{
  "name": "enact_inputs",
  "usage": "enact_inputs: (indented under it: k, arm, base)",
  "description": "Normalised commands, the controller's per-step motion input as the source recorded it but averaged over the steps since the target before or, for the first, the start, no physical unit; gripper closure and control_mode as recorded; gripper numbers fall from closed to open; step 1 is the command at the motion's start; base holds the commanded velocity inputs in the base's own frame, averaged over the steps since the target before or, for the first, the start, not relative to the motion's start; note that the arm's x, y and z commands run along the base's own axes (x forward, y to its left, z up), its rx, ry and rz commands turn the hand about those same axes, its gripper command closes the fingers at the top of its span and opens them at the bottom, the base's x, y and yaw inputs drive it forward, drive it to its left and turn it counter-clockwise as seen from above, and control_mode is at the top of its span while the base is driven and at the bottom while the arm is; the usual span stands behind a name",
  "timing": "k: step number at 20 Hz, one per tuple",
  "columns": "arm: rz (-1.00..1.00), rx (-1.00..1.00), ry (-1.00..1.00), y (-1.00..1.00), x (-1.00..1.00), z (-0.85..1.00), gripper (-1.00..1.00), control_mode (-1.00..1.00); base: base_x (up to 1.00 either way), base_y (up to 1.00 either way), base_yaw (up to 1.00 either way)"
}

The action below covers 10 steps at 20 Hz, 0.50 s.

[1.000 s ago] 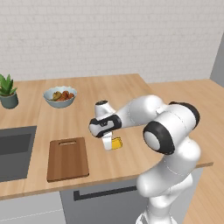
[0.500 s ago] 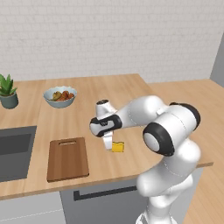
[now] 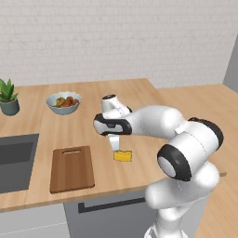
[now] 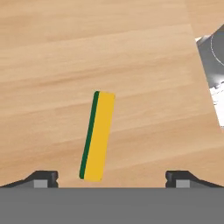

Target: Pick up the sponge from the counter and clean the cutting board by briefly scrubbing or pressing down on the cutting board. Once finished, release the sponge.

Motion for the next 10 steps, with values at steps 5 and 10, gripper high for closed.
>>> enact_inputs:
  k: [5,10]
  arm:
    - [-0.02,0.0,-0.09,-0.03,-0.71,0.49,-1.0,-1.0]
    - [-0.05,0.0,-0.19,-0.09,-0.95,0.59,-1.0,-1.0]
  base:
    - [0.0,0.0,0.0]
    - [0.0,0.0,0.0]
